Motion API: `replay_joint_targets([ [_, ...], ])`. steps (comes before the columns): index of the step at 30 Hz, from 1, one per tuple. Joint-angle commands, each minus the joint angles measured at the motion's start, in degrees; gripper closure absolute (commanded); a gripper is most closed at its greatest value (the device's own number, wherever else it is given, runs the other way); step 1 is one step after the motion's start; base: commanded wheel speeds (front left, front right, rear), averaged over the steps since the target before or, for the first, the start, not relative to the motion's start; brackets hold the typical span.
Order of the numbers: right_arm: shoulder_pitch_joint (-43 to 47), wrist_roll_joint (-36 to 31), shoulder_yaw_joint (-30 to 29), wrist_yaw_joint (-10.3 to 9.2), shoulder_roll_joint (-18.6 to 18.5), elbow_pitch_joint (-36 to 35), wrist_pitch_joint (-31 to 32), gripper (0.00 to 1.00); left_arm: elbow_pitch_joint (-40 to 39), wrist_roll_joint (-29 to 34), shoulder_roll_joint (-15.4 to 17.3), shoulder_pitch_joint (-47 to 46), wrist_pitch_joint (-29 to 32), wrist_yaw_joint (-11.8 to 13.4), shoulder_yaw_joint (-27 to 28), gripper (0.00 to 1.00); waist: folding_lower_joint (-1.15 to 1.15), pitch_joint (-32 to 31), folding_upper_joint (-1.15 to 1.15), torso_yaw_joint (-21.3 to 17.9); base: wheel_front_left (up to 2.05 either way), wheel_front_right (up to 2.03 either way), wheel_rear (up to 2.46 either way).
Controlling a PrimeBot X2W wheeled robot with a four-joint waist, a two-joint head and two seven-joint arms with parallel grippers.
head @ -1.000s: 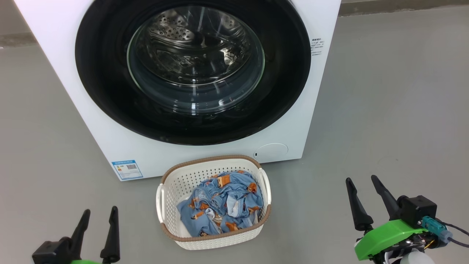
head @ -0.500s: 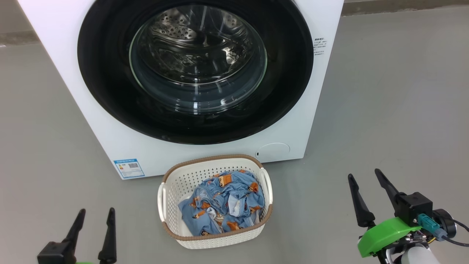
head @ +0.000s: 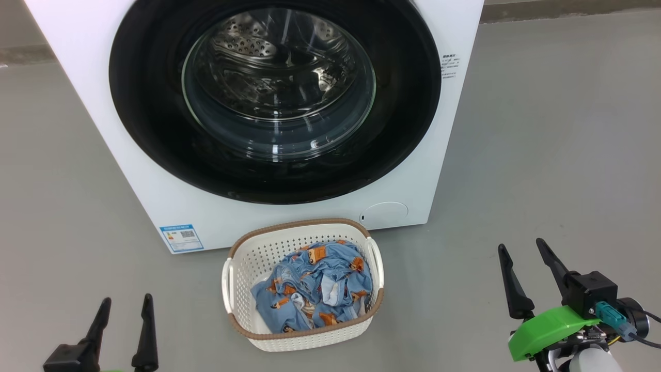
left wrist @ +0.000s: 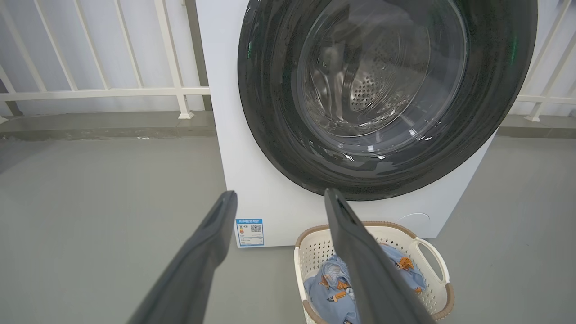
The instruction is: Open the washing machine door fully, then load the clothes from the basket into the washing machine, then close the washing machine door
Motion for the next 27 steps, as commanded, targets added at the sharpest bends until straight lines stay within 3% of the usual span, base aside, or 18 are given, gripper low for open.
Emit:
replay_joint_targets([
  [1,-2.23,-0.52,1.11,0.09,0.04,-1.63,-0.7,0.0,-1.22,-0.04,0.79,-2.67,-0.71,0.0,2.11,0.0,0.0,0.0,0.0,-0.03,0.0,0.0,0.0],
  [27,-1.84,0.88,0.46,0.09,0.21,-2.37,-0.7,0.0,-1.03,0.75,0.3,-3.15,-0.71,-0.18,3.63,0.0,0.0,0.33,0.0,0.25,0.03,0.03,-0.06],
])
